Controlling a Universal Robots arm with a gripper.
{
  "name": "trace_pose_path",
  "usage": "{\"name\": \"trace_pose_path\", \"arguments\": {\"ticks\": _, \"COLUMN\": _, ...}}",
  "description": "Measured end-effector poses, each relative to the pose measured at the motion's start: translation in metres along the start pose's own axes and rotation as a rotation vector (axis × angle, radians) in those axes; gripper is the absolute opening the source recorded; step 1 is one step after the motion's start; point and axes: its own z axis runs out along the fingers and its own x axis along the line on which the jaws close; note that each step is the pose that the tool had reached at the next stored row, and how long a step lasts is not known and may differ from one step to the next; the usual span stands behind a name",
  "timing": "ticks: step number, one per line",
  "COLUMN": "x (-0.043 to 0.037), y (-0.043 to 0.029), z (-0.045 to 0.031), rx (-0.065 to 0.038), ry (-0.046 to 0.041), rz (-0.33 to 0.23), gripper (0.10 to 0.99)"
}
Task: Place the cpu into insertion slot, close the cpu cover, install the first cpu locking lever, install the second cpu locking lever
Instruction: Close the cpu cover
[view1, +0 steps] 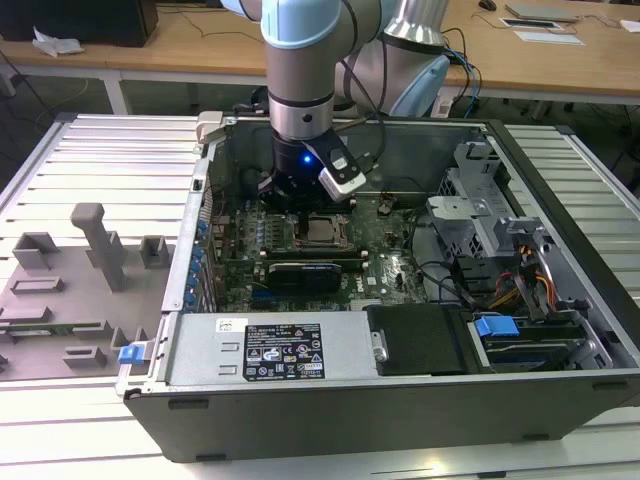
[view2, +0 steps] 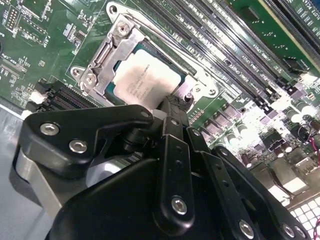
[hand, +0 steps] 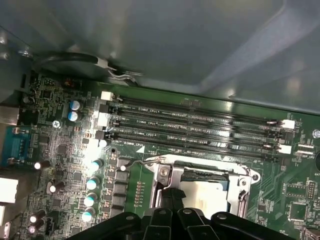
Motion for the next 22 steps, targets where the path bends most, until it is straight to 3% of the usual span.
{"name": "trace_pose_path", "arguments": {"ticks": 11, "x": 0.0043, "y": 0.0005, "z": 0.0029, "rx": 0.000, "ry": 0.0006, "rz": 0.000, "gripper": 0.106}}
{"name": "trace_pose_path", "arguments": {"ticks": 18, "x": 0.0018, "y": 0.0002, "z": -0.0024, "rx": 0.000, "ry": 0.0020, "rz": 0.000, "gripper": 0.106}}
{"name": "trace_pose_path", "arguments": {"ticks": 22, "x": 0.0005, "y": -0.0055, "z": -0.0032, "rx": 0.000, "ry": 0.0078, "rz": 0.000, "gripper": 0.106}}
